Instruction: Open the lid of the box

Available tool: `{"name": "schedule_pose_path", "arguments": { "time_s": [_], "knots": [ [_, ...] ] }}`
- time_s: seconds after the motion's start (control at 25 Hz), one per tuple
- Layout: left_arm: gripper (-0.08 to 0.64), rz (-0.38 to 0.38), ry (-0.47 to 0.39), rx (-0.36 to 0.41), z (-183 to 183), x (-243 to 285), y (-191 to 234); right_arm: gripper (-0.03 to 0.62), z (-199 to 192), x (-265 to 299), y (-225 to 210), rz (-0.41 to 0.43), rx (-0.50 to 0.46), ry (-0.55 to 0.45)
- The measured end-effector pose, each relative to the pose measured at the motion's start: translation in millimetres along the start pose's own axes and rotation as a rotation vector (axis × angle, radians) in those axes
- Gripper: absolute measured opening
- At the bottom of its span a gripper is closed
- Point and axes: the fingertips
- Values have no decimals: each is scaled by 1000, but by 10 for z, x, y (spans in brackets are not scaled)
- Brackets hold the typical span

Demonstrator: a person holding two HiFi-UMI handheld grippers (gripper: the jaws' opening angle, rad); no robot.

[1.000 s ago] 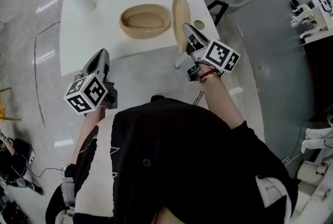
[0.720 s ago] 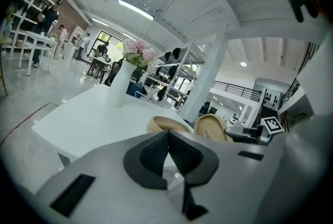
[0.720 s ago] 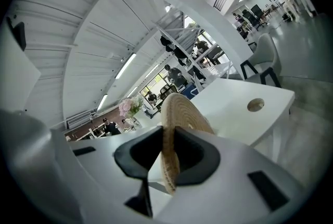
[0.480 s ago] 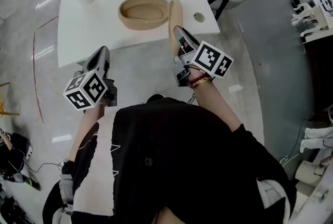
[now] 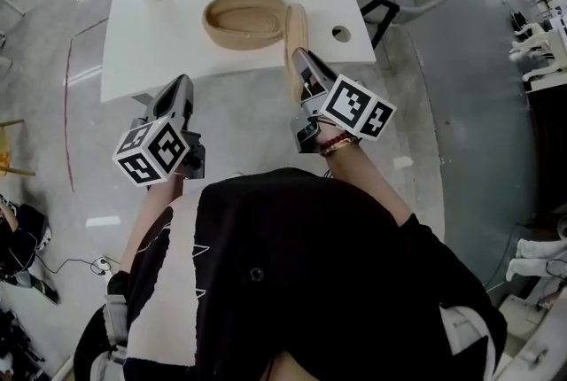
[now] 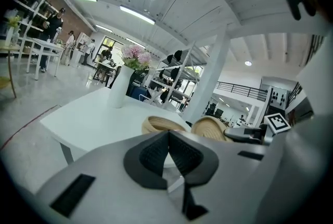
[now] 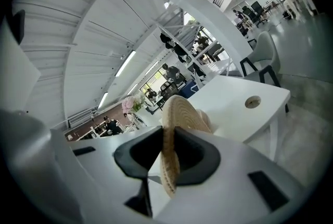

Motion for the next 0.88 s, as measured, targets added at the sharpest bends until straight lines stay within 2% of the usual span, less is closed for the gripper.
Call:
{"name": "schedule_pose_path", "arguments": {
  "time_s": [0.24,0.6,0.88],
  "knots": [
    [11,32,1,-16,-170,-93,-356,78,24,-208,-154,17,-40,55],
    [11,77,2,-34,-311,-138,-464,78,-87,-243,-294,12,-87,117],
    [11,101,-12,-30,-441,-224,-717,78,-149,-426,-429,8,-178,153]
  ]
}}
Point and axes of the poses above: the fingertips, and each gripper's own axes: x forward along the fingers, y to its left, z out of its top, and after that the axes turned 10 degrees about x, right-handed
